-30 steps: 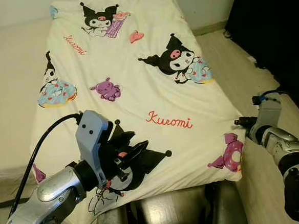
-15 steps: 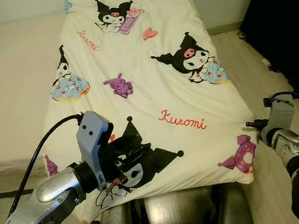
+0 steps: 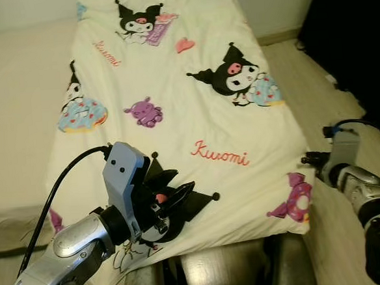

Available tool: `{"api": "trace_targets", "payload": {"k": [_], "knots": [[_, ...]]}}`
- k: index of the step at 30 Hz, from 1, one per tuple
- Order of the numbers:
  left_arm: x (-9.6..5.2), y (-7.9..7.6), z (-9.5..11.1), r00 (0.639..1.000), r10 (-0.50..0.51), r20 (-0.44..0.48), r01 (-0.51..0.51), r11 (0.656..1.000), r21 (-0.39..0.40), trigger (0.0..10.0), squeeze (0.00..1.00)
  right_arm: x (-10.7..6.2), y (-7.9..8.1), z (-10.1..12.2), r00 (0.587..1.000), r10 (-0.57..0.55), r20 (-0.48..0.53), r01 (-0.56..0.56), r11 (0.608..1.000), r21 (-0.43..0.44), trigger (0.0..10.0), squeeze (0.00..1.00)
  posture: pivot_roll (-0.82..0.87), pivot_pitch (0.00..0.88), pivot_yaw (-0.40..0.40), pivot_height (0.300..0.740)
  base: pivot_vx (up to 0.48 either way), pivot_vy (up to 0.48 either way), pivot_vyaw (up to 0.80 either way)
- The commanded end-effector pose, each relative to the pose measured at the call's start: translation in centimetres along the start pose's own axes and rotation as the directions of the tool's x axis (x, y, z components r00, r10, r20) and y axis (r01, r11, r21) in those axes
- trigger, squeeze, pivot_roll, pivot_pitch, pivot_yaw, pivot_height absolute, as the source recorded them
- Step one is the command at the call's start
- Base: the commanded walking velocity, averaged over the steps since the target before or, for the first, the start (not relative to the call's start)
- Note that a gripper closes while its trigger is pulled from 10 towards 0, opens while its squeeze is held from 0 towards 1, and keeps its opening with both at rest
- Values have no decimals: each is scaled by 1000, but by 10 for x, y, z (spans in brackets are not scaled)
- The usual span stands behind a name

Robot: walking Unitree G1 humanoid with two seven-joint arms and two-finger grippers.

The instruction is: Clean up the room

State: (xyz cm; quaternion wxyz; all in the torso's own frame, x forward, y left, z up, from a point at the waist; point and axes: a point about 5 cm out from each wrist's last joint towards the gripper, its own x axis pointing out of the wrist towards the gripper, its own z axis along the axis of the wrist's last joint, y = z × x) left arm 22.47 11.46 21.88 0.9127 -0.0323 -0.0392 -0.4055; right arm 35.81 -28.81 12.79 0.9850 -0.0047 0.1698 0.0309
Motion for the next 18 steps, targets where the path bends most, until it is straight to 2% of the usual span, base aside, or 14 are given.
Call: {"api": "trace_targets", "payload": {"k": [1,3,6,7,11,12,13,14,15,16,18], "knots": [[0,-1,-5,1000,-5,-12,5,1000,-18,10000,0,0,7,-18,997,41,-60,-43,999,-30,0,0,90,308,106,570,0,0,0],[2,-2,-5,1000,-7,-6,7,1000,-23,10000,0,4,20,-23,992,95,-86,-101,993,-65,0,0,93,307,108,570,0,0,0],[3,-3,-5,1000,-7,-3,7,1000,-25,10000,0,4,19,-24,994,66,-85,-71,996,-61,0,0,95,309,107,570,0,0,0],[3,-3,-4,1000,-7,-3,7,1000,-24,10000,0,3,14,-22,997,22,-76,-26,998,-49,0,0,97,310,108,570,0,0,0],[3,-2,-4,1000,-7,-3,7,1000,-23,10000,0,2,10,-21,998,-8,-70,5,999,-39,0,0,97,310,108,570,0,0,0],[2,-2,-4,1000,-6,-4,6,1000,-20,10000,0,-1,-2,-16,995,-86,-48,85,996,-31,0,0,99,311,110,570,0,0,0],[2,-2,-4,1000,-6,-4,6,1000,-20,10000,0,-1,-2,-16,995,-86,-48,85,996,-31,0,0,99,311,110,570,0,0,0],[1,-2,-4,1000,-6,-5,6,1000,-19,10000,0,-4,-10,-12,990,-140,-33,140,990,-25,0,0,99,311,110,570,0,0,0],[0,-3,-5,1000,-13,-9,13,1000,-16,10000,0,-14,-34,-4,960,-279,5,279,960,12,0,0,101,308,109,570,0,0,0],[0,-3,-5,1000,-15,-9,15,1000,-15,10000,0,-18,-42,-1,948,-319,18,319,948,21,0,0,101,308,109,570,0,0,0],[0,-4,-6,1000,-18,-9,18,1000,-14,10000,0,-21,-48,1,937,-348,29,347,937,27,0,0,99,307,106,570,0,0,0]]}}
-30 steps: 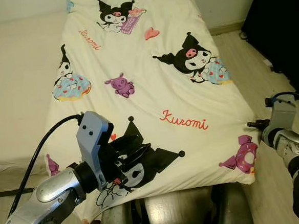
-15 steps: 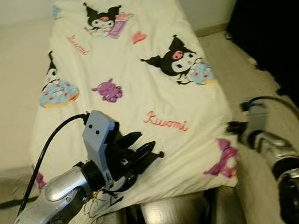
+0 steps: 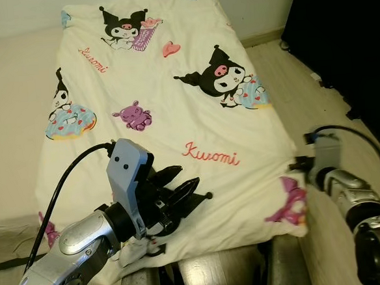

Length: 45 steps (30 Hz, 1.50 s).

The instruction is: Clean up the room

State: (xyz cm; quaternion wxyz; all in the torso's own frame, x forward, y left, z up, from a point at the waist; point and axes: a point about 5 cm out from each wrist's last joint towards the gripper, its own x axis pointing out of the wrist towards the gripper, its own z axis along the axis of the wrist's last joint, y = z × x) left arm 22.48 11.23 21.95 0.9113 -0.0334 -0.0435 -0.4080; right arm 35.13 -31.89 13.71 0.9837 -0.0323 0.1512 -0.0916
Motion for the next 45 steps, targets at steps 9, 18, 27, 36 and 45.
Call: {"api": "trace_targets", "payload": {"k": [9,18,27,36,45], "knots": [[-4,-1,-6,999,-20,-26,20,1000,1,10000,0,-11,-42,8,983,-181,22,181,983,2,0,0,91,319,108,570,0,0,0],[-2,2,-6,1000,-16,-26,16,1000,6,10000,0,-9,-35,4,984,-177,14,178,984,-30,10000,1000,97,312,115,570,0,0,0],[0,6,-7,1000,-19,-24,20,999,28,10000,0,-3,-14,7,988,-138,63,143,986,-84,10000,0,54,271,98,570,0,0,0],[-8,50,-14,945,326,31,-326,945,17,10000,0,-1,20,55,938,-59,343,69,997,-18,10000,0,-16,205,69,570,0,0,0],[-19,83,-50,779,627,-15,-625,777,76,10000,0,-22,148,22,881,290,373,-243,955,-169,10000,0,-81,127,53,570,0,0,0]]}}
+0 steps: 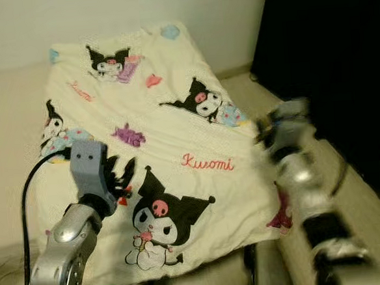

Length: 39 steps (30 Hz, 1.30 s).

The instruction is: Clean up the room

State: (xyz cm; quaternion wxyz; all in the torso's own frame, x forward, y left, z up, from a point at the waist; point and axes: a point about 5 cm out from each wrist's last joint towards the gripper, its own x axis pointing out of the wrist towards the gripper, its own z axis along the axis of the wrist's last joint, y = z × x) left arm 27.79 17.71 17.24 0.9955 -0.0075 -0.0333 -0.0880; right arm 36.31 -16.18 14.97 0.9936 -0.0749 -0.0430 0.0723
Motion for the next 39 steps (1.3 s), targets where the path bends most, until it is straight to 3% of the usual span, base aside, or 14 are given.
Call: {"api": "trace_targets", "payload": {"k": [1,2,4,6,7,9,11,13,15,16,20,27,31,39], "knots": [[-2,-1,-7,1000,14,-15,-14,1000,-1,10000,0,-2,-7,1,1000,-19,-6,19,1000,-25,10000,0,-81,127,53,570,0,0,0],[-2,-1,-7,1000,14,-15,-14,1000,-1,10000,0,-2,-7,1,1000,-19,-6,19,1000,-25,10000,0,-81,127,53,570,0,0,0],[-6,-18,-14,996,-79,-28,78,996,-40,10000,0,-20,27,-25,999,26,-39,-25,1000,17,10000,0,-96,77,39,570,0,0,0],[-6,-18,-14,996,-79,-28,78,996,-40,10000,0,-20,27,-25,999,26,-39,-25,1000,17,10000,0,-96,77,39,570,0,0,0],[-8,-25,-18,992,-114,-46,112,993,-42,10000,0,-29,38,-33,998,35,-49,-33,999,27,10000,0,-102,68,42,570,0,0,0],[-9,-28,-23,993,-106,-59,104,994,-33,10000,0,-37,45,-39,998,39,-50,-39,999,3,10000,0,-100,61,42,570,0,0,0],[-9,-28,-23,993,-106,-59,104,994,-33,10000,0,-37,45,-39,998,39,-50,-39,999,3,10000,0,-100,61,42,570,0,0,0],[-11,-26,-28,998,-23,-55,22,1000,-17,10000,0,-49,45,-43,998,24,-55,-24,1000,2,10000,0,-106,45,47,570,0,0,0],[-11,-26,-28,998,-23,-55,22,1000,-17,10000,0,-49,45,-43,998,24,-55,-24,1000,2,10000,0,-106,45,47,570,0,0,0],[-9,-23,-31,998,51,-46,-52,999,-12,10000,0,-54,44,-43,998,8,-62,-6,1000,25,10000,0,-108,40,45,575,0,0,0],[-6,-22,-36,993,110,-45,-110,994,-2,10000,0,-58,42,-42,997,-2,-72,5,999,43,10000,0,-106,25,38,585,0,0,0],[-3,-19,-36,989,144,-34,-141,988,67,10000,0,-60,45,-43,997,4,-74,0,999,53,10000,0,-97,29,37,605,0,0,0],[-1,-9,-42,976,209,-57,-201,972,124,10000,0,-61,47,-43,997,12,-82,-7,998,56,10000,0,-87,37,37,620,0,0,0],[1,-4,-40,973,228,-41,-222,968,113,10000,0,-62,48,-40,996,16,-90,-10,998,63,10000,0,-81,36,38,650,0,0,0]]}}
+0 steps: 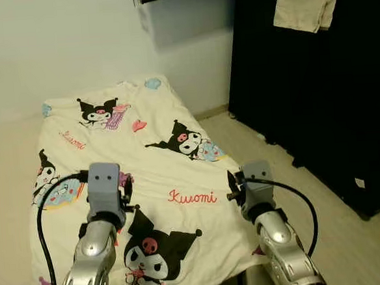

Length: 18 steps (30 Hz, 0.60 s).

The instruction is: Clean up the room

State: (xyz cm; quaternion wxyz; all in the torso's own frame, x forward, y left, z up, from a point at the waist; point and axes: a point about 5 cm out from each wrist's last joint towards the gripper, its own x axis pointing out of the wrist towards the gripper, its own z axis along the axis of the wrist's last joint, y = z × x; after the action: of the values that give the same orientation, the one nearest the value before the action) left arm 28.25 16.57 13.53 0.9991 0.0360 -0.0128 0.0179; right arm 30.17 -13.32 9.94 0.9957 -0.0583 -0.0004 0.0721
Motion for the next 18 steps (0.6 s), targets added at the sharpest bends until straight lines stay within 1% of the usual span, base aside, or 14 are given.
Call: {"api": "trace_targets", "payload": {"k": [1,2,7,8,10,18], "knots": [[-2,5,-4,1000,11,-9,-11,1000,24,10000,0,-2,5,-1,1000,13,-8,-13,1000,23,10000,0,-81,35,37,655,0,0,0],[-2,5,-4,1000,11,-9,-11,1000,24,10000,0,-2,5,-1,1000,13,-8,-13,1000,23,10000,0,-81,35,37,655,0,0,0],[-5,5,-5,1000,16,3,-16,999,39,10000,0,-3,8,-2,999,31,-8,-31,999,21,10000,0,-80,29,33,685,0,0,0],[-5,5,-5,1000,16,3,-16,999,39,10000,0,-3,8,-2,999,31,-8,-31,999,21,10000,0,-80,29,33,685,0,0,0],[-5,6,-4,999,31,18,-32,999,38,10000,0,-3,8,-1,999,35,-9,-35,999,22,10000,0,-78,26,32,700,0,0,0],[-5,9,-4,999,33,25,-34,999,39,10000,0,-4,9,-1,999,52,-13,-52,998,27,10000,0,-74,24,29,735,0,0,0]]}}
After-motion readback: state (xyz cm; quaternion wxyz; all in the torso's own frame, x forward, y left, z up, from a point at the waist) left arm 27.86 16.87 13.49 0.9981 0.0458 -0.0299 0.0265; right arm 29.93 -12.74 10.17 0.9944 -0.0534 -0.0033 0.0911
